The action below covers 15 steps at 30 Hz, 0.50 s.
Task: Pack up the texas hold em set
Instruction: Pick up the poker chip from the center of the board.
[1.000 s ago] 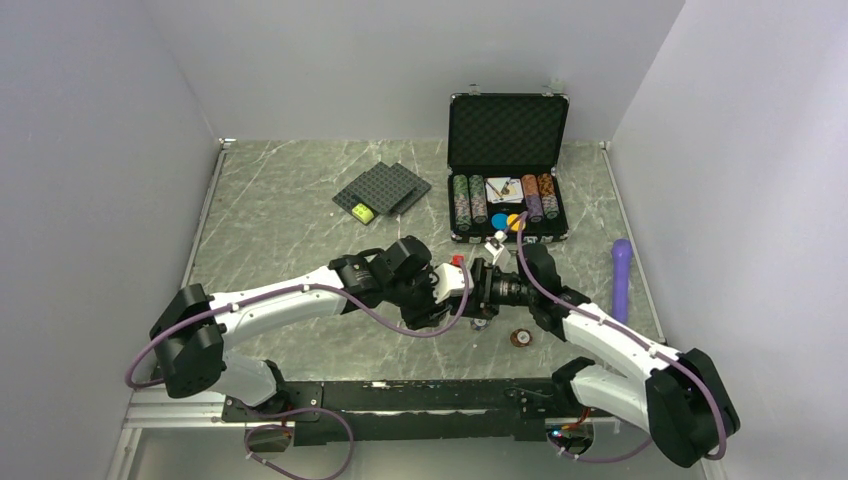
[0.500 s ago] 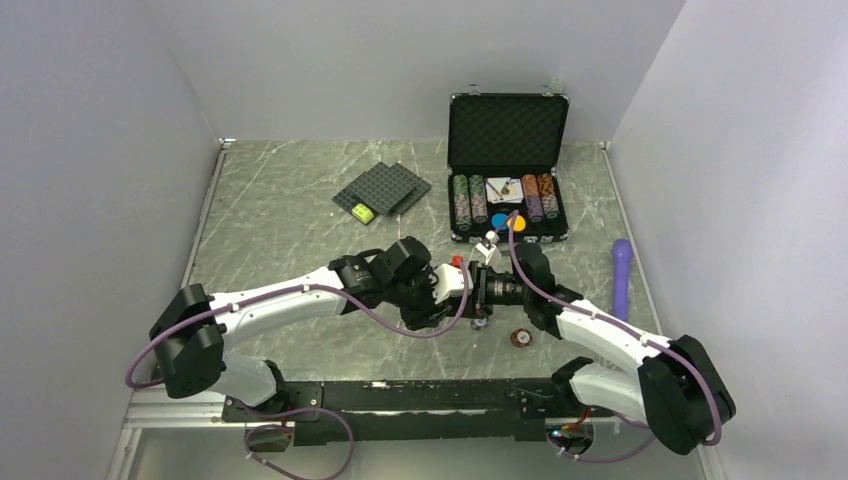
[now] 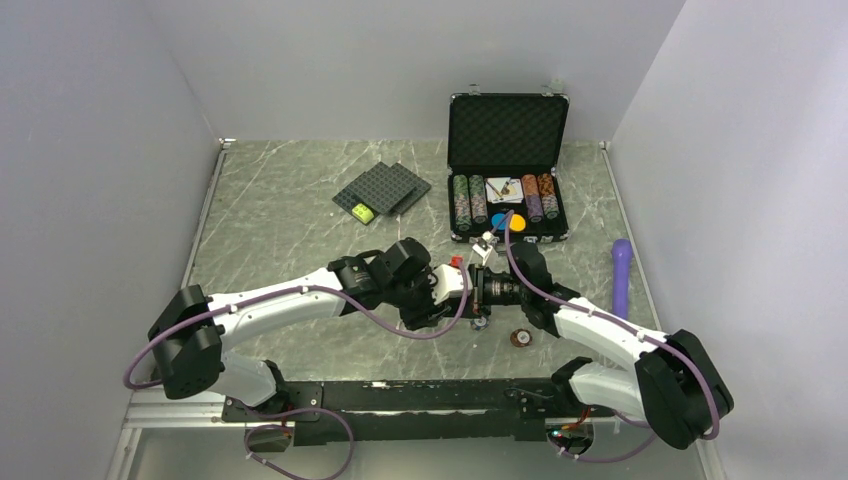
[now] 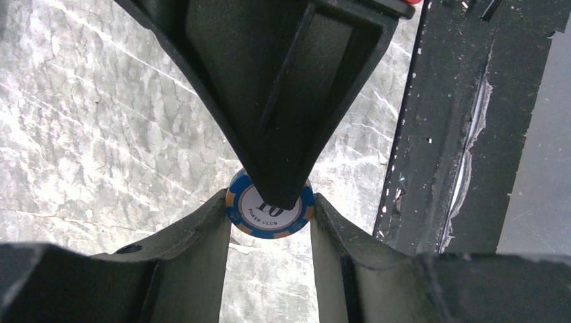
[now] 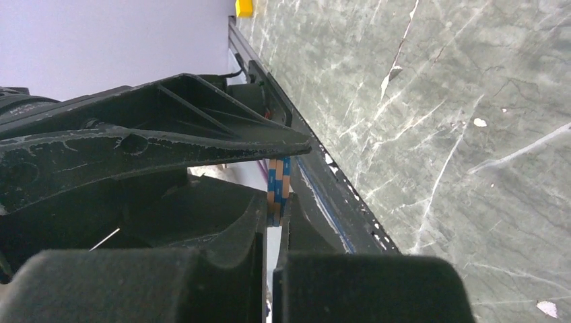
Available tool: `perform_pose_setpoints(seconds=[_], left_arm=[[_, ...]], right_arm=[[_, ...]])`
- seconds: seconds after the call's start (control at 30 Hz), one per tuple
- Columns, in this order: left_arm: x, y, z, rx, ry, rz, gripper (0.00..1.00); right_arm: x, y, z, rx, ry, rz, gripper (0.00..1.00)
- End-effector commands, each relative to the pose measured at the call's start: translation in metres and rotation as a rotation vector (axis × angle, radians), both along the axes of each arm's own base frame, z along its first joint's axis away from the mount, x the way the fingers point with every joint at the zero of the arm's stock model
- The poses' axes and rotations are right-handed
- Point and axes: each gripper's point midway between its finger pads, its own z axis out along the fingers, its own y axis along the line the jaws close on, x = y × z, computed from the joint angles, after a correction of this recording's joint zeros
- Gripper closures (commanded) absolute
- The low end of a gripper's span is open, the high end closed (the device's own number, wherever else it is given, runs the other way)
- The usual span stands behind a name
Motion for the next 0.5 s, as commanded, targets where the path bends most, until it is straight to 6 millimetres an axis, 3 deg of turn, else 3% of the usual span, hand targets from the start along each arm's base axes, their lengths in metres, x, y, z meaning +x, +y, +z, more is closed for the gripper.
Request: perform_pose_setpoints(seconds=[0.0,0.07,0.1,0.13,0.23,0.47], left_arm=[[0.013,-0.005,0.025,-0.066,-0.085,0.030,0.75],[0.018,-0.002,0.029,-0.066,-0.112,0.057,0.42],[0.020,0.000,0.032,-0.070,-0.124,0.066,0.32],[0.021,0.001,0.036,-0.077,-0.136,0.074,0.09],[0.027,0.008,0.046,-0.095,-0.159,0.102,0.01],[0.061,0.033,0.081,-0.197,-0.154,0.254,0.01]], right_arm=[[0.011,0.007,0.022,0.029,-0.119,0.008,1.00],[0.017,0.004,0.023,0.004,-0.153,-0.022,1.00],[0.022,0.002,0.026,-0.012,-0.186,-0.044,1.00],[0.029,-0.001,0.027,-0.040,-0.218,-0.066,1.00],[0.060,-0.018,0.035,-0.171,-0.369,-0.137,1.00],[0.149,-0.079,0.052,-0.571,-0.735,-0.275,1.00]])
